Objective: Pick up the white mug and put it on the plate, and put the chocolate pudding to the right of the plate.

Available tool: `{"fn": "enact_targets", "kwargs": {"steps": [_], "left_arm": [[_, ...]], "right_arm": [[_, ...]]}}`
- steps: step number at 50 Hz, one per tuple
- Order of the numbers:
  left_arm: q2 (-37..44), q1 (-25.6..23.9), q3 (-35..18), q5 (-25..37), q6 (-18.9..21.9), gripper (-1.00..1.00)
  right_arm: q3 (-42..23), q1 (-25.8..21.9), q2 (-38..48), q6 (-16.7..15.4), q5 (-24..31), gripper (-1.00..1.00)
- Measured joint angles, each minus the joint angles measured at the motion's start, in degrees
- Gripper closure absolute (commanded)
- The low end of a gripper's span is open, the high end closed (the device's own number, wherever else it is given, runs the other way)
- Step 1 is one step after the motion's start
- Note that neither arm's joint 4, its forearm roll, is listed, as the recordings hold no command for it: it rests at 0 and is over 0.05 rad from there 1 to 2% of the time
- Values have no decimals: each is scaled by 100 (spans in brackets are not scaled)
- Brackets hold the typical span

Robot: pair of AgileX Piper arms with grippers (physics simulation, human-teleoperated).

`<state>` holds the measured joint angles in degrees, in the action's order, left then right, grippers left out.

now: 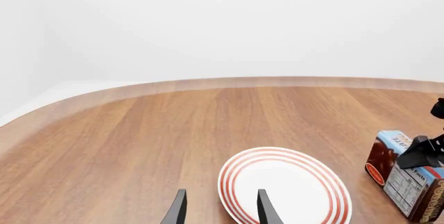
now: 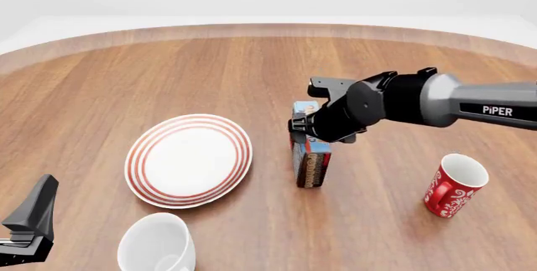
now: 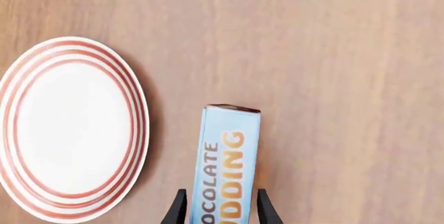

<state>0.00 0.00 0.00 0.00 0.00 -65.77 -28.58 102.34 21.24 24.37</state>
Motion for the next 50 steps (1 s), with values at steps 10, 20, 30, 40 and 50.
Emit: {"fn": "enact_targets", "kwargs": {"steps": [10, 20, 30, 40, 50], "left_arm": [[0, 0, 0, 0, 0, -100], [0, 0, 0, 0, 0, -100], [0, 0, 0, 0, 0, -100], [0, 0, 0, 0, 0, -100], [0, 0, 0, 0, 0, -100]], "right_arm": [[-22, -33, -35, 55, 3, -100], [-121, -54, -148, 3, 69, -100], [-191, 13, -298, -140, 160, -100], [-202, 77, -498, -257, 243, -100], [-113, 82, -749, -289, 281, -100]]}}
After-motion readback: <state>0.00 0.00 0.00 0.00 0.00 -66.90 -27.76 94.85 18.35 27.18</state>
